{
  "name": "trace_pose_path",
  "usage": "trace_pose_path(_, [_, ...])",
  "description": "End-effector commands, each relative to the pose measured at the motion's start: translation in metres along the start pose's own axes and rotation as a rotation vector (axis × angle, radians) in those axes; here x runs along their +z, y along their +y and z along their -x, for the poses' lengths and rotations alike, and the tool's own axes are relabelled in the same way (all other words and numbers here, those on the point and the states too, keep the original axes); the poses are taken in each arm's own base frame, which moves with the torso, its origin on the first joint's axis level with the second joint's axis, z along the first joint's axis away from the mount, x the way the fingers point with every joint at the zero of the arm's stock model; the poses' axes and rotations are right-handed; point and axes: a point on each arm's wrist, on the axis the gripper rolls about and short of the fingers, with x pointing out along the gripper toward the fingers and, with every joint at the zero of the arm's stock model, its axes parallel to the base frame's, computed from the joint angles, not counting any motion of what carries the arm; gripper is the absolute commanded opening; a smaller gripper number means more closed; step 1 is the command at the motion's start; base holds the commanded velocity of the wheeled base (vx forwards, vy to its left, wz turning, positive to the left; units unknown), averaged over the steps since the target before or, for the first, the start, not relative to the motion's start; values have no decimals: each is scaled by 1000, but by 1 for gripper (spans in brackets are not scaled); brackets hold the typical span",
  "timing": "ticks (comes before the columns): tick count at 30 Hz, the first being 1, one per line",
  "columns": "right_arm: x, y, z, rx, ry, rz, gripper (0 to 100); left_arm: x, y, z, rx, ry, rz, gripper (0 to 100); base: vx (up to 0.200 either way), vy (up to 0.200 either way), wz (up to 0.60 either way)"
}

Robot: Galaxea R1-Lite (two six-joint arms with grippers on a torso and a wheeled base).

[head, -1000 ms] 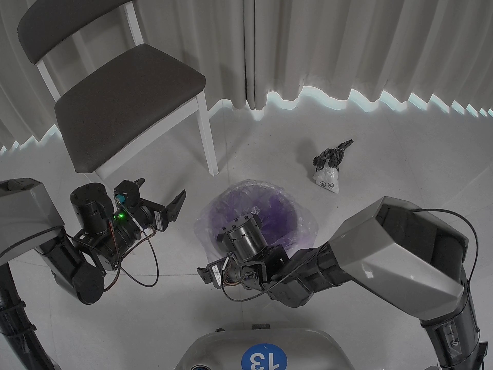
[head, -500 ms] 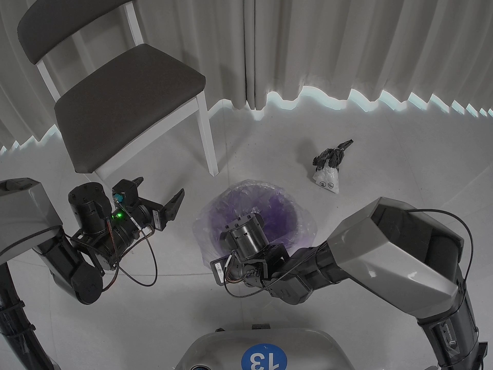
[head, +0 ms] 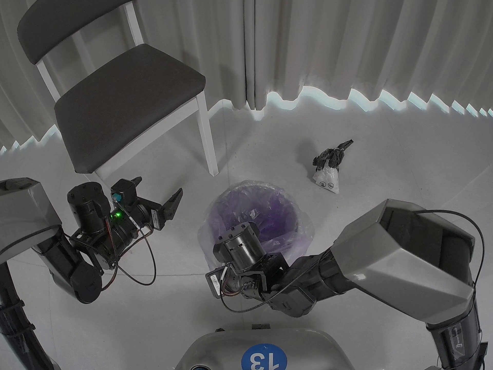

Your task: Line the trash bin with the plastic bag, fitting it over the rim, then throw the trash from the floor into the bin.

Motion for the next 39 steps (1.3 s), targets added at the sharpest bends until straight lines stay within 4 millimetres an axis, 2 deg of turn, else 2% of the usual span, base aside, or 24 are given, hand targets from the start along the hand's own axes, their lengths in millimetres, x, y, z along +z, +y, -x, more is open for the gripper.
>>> trace_pose_path(1, [-4, 8, 10, 16, 12, 16, 0, 2, 0, -3, 0, -11, 0, 100, 0, 0, 0])
trace_pose_path(9, [-26, 19, 9, 27, 73, 43, 0, 3, -1, -7, -25, -24, -1, 100, 0, 0, 0])
trace_pose_path(13, [-36, 18, -1, 21, 96, 46, 0, 4, 0, -9, -25, -33, -1, 100, 0, 0, 0])
trace_pose_path(16, [-43, 10, -14, 4, 105, 36, 0, 3, 1, -11, -24, -31, -1, 100, 0, 0, 0])
trace_pose_path(21, [-44, -5, -23, -24, 113, 18, 0, 3, 3, -12, -21, -34, -2, 100, 0, 0, 0])
trace_pose_path(23, [-47, -20, -33, -52, 121, -1, 0, 2, 3, -12, -19, -32, -1, 100, 0, 0, 0])
trace_pose_path(28, [-48, -36, -45, -77, 125, -22, 0, 1, 2, -13, -21, -28, 0, 100, 0, 0, 0])
trace_pose_path(31, [-46, -39, -52, -79, 115, -30, 0, -1, 2, -14, -23, -23, 1, 100, 0, 0, 0])
trace_pose_path(39, [-42, -39, -56, -62, 100, -33, 0, -2, 1, -15, -25, -22, 1, 100, 0, 0, 0])
